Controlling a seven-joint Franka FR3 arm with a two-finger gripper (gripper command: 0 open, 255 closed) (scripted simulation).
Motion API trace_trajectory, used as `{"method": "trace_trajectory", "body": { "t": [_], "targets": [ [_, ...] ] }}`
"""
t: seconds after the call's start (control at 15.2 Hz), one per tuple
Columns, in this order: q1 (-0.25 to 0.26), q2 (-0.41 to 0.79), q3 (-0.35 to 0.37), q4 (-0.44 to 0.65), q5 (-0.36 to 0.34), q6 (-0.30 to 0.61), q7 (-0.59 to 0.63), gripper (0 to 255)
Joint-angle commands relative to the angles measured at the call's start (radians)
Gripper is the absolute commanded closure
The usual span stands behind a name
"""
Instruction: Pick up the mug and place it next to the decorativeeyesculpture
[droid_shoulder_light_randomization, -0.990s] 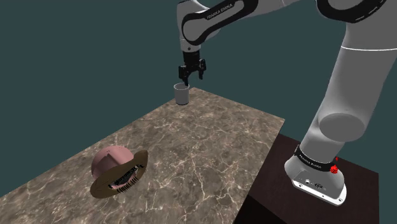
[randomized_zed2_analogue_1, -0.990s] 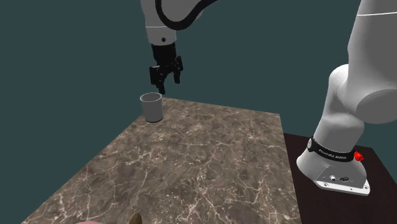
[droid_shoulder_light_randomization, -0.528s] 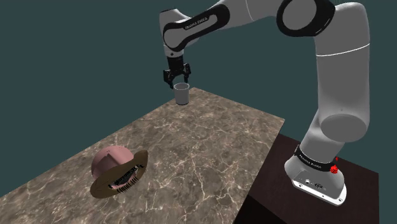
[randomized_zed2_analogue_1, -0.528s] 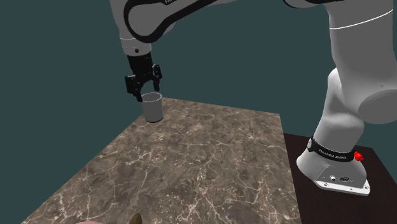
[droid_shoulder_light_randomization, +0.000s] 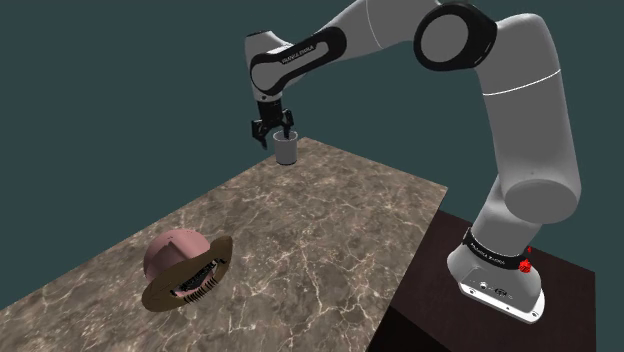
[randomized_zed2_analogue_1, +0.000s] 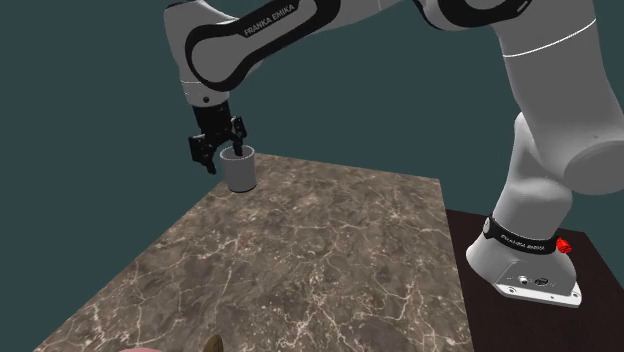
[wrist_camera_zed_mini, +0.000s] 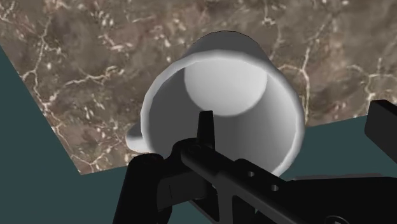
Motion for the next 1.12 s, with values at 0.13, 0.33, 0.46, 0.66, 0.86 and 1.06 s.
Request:
{"method": "trace_trajectory", "body": {
  "t": [0.13,0.33,0.46,0.66,0.86,1.06],
  "targets": [
    [-0.001,0.011,-0.001,-0.018,-0.002,0.028,0.001,0],
    [-0.001,0.011,-0.001,-0.017,-0.002,0.028,0.001,0],
    [-0.001,0.011,-0.001,-0.017,-0.002,0.028,0.001,0],
    [-0.001,0.011,-0.001,-0.017,-0.002,0.028,0.001,255],
    [-0.001,0.011,-0.001,-0.017,-0.002,0.028,0.001,255],
    [-0.001,0.011,-0.001,-0.017,-0.002,0.028,0.001,255]
  ]
}}
